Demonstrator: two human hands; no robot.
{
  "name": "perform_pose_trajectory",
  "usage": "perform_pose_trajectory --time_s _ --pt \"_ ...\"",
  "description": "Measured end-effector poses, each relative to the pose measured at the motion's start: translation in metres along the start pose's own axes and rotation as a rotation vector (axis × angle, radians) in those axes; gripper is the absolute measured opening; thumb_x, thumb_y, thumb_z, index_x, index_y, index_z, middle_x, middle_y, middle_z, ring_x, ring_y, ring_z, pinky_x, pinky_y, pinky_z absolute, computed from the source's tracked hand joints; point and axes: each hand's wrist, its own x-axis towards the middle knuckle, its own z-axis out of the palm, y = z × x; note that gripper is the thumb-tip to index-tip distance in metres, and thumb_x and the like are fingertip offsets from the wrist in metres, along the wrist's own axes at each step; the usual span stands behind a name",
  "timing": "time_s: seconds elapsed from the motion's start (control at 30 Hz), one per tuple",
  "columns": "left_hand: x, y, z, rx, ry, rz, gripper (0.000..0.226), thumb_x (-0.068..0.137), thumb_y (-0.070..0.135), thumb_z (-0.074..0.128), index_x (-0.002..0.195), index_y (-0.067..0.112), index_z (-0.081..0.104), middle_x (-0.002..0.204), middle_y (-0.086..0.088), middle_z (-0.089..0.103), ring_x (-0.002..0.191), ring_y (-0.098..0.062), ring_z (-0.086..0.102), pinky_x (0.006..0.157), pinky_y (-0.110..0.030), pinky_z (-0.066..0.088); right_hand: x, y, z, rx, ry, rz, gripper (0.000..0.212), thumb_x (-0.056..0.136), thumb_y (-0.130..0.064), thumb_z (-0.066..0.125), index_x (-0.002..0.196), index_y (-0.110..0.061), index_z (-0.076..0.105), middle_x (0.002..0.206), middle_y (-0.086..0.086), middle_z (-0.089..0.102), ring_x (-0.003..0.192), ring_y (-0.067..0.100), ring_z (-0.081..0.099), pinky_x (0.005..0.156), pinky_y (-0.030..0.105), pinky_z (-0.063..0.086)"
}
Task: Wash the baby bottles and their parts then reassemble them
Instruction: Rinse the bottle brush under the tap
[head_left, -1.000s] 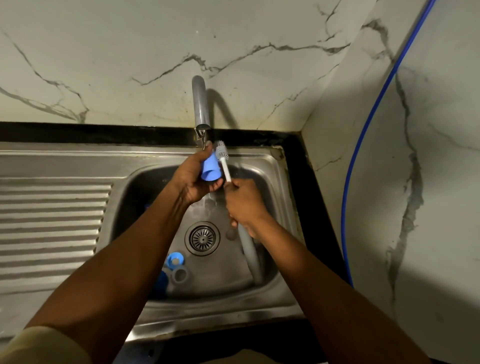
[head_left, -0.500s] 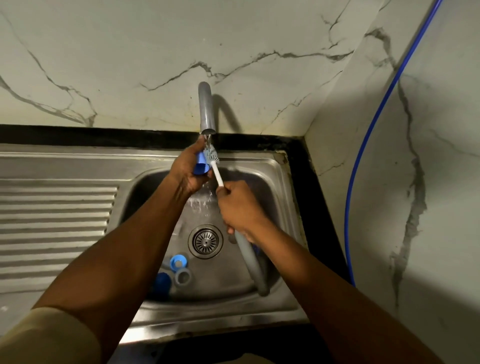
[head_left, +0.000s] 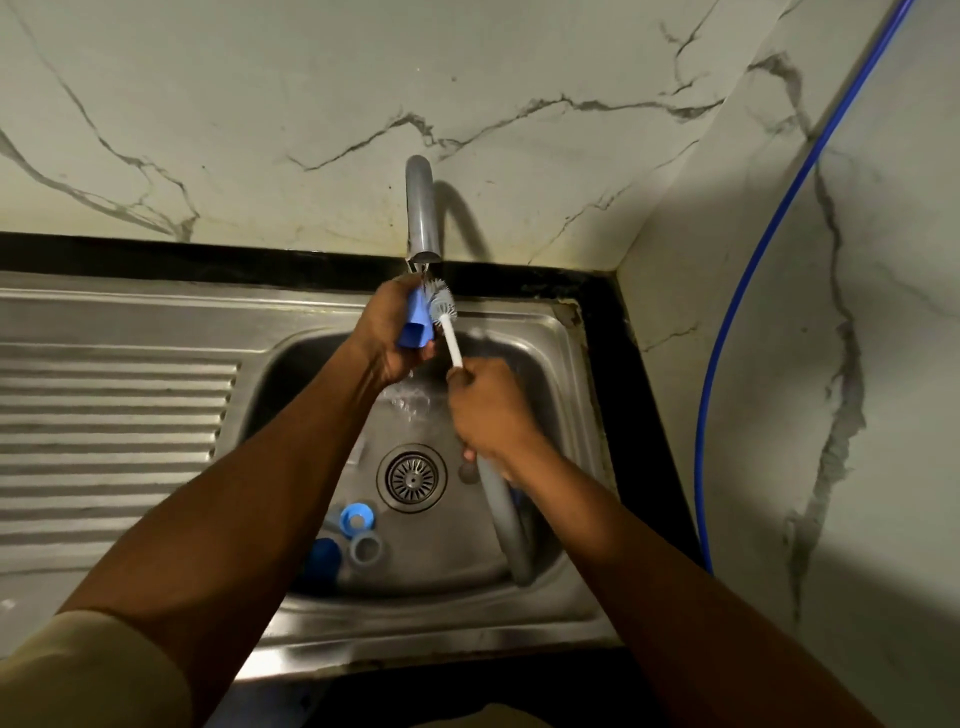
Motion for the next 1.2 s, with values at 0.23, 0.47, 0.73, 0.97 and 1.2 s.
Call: perform_pose_trajectory --time_s 0.23,0.47,0.73,0.97,1.2 --pt "0.011 0.0 -0.013 -0.058 0.02 0.021 0.016 0.096 0.032 0.063 0.094 0.017 0.062 0.078 -0.001 0.06 0.062 -0.013 0.058 0.058 -0.028 0.043 -0.013 0.002 0.004 -0.009 -0.069 -0.036 0.026 0.103 -0.024 0.043 0.106 -0.009 0.064 0.072 0.006 0.054 0.043 0.016 0.052 0.039 0.024 0.043" --pt "0.003 -0.013 -0.009 -0.04 0.056 -0.028 0.022 0.103 0.03 0.052 0.095 0.016 0.067 0.082 -0.002 0.071 0.074 -0.017 0.066 0.069 -0.036 0.058 0.01 -0.006 -0.004 -0.037 -0.026 0.02 0.025 0.103 -0.022 0.044 0.11 -0.011 0.066 0.067 0.004 0.058 0.04 0.016 0.053 0.042 0.027 0.048" --pt "-0.008 -0.01 -0.002 -0.056 -0.059 0.023 0.031 0.099 0.043 0.057 0.095 0.013 0.063 0.074 -0.001 0.058 0.059 -0.012 0.055 0.056 -0.025 0.047 0.01 -0.016 0.002 -0.062 0.041 -0.004 0.026 0.101 -0.023 0.045 0.103 -0.012 0.068 0.079 0.012 0.066 0.055 0.027 0.064 0.05 0.037 0.058" --pt "0.0 -0.012 -0.012 -0.211 -0.01 0.03 0.041 0.1 0.051 0.049 0.101 0.014 0.065 0.085 -0.003 0.061 0.071 -0.015 0.059 0.071 -0.03 0.05 -0.009 -0.006 0.0 -0.203 -0.05 -0.065 0.027 0.102 -0.026 0.043 0.109 -0.012 0.065 0.085 0.017 0.066 0.049 0.021 0.059 0.04 0.033 0.053" --pt "0.005 -0.012 -0.011 -0.191 0.181 0.041 0.053 0.105 0.053 0.032 0.112 0.01 0.063 0.101 -0.014 0.067 0.088 -0.026 0.063 0.083 -0.042 0.052 -0.014 0.0 0.0 -0.179 -0.064 -0.093 0.026 0.102 -0.028 0.044 0.109 -0.014 0.064 0.08 0.011 0.064 0.054 0.025 0.063 0.048 0.037 0.057"
